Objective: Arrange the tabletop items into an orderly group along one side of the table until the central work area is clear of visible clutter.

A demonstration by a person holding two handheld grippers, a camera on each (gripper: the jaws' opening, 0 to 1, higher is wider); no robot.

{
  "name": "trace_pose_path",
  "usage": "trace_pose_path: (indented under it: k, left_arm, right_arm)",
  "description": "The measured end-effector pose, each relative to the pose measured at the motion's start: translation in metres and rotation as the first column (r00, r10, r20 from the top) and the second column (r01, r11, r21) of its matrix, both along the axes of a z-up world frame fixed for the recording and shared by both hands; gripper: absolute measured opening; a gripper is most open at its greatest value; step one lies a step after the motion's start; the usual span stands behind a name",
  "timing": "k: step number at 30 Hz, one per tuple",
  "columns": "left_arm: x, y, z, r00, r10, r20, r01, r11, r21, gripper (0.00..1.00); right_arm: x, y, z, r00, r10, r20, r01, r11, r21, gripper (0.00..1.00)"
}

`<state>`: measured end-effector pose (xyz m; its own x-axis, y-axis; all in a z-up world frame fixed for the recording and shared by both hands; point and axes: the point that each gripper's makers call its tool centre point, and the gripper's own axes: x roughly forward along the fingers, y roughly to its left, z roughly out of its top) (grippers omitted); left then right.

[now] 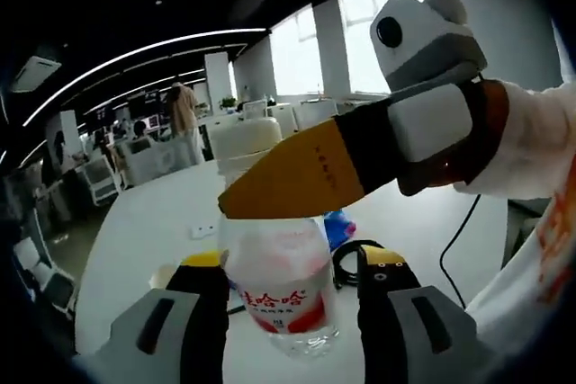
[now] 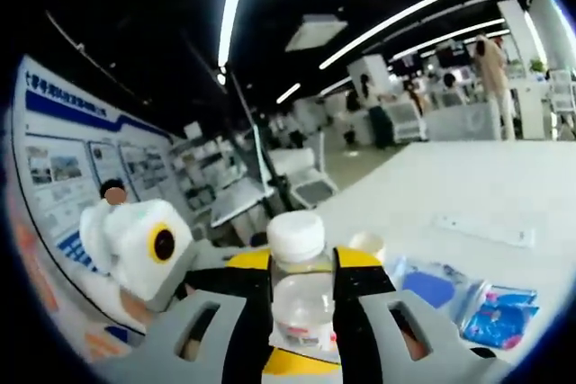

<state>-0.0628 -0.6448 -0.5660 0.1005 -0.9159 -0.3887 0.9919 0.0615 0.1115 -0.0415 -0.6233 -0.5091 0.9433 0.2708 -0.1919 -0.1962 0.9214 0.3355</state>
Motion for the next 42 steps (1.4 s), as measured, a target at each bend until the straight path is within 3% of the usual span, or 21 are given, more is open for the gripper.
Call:
trace_pose_path:
  k: [3,8,10,17,21,23,29,34,36,42]
  left_arm:
    - [0.003,0.000,-0.001,1.000,0.010,-0.027,-0.010,1.000,0.004,0.45]
    - [0.003,0.002,0.000,0.999,0.024,-0.031,-0.024,1.000,0.013,0.45]
    - [0.009,0.005,0.008,0.997,0.073,-0.008,-0.073,0.997,-0.039,0.43]
    - [0.019,0.012,0.012,0.993,0.117,-0.024,-0.118,0.991,-0.063,0.40]
    - [0.039,0.020,0.013,0.981,0.182,-0.067,-0.188,0.978,-0.093,0.39]
    - [0.050,0.024,0.010,0.976,0.204,-0.073,-0.209,0.974,-0.085,0.40]
    - [0.098,0.042,-0.004,0.962,0.268,-0.045,-0.270,0.962,-0.045,0.40]
    - [0.150,0.059,-0.010,0.938,0.343,-0.056,-0.345,0.938,-0.022,0.41]
    - [0.169,0.063,-0.011,0.925,0.376,-0.053,-0.377,0.926,-0.021,0.41]
    - [0.207,0.061,-0.018,0.909,0.412,-0.060,-0.413,0.911,-0.005,0.42]
  right_arm:
    - [-0.002,0.004,0.001,0.999,0.036,0.007,-0.036,0.998,-0.059,0.22]
    - [-0.003,0.011,0.003,0.993,0.120,0.004,-0.118,0.983,-0.140,0.22]
    - [-0.001,0.012,0.007,0.991,0.133,0.027,-0.128,0.984,-0.126,0.23]
    - [0.007,0.016,0.013,0.988,0.143,0.061,-0.139,0.988,-0.074,0.25]
    - [0.004,0.018,0.001,0.989,0.148,0.004,-0.148,0.986,-0.073,0.30]
    - [-0.002,0.016,-0.004,0.990,0.142,0.004,-0.141,0.987,-0.075,0.30]
    - [-0.037,-0.007,-0.029,0.999,0.038,-0.026,-0.037,0.999,0.005,0.29]
    - [-0.079,-0.035,-0.054,0.992,-0.087,-0.093,0.091,0.995,0.047,0.28]
    - [-0.098,-0.047,-0.062,0.982,-0.149,-0.113,0.159,0.983,0.091,0.28]
    - [-0.145,-0.071,-0.090,0.936,-0.294,-0.191,0.319,0.940,0.118,0.30]
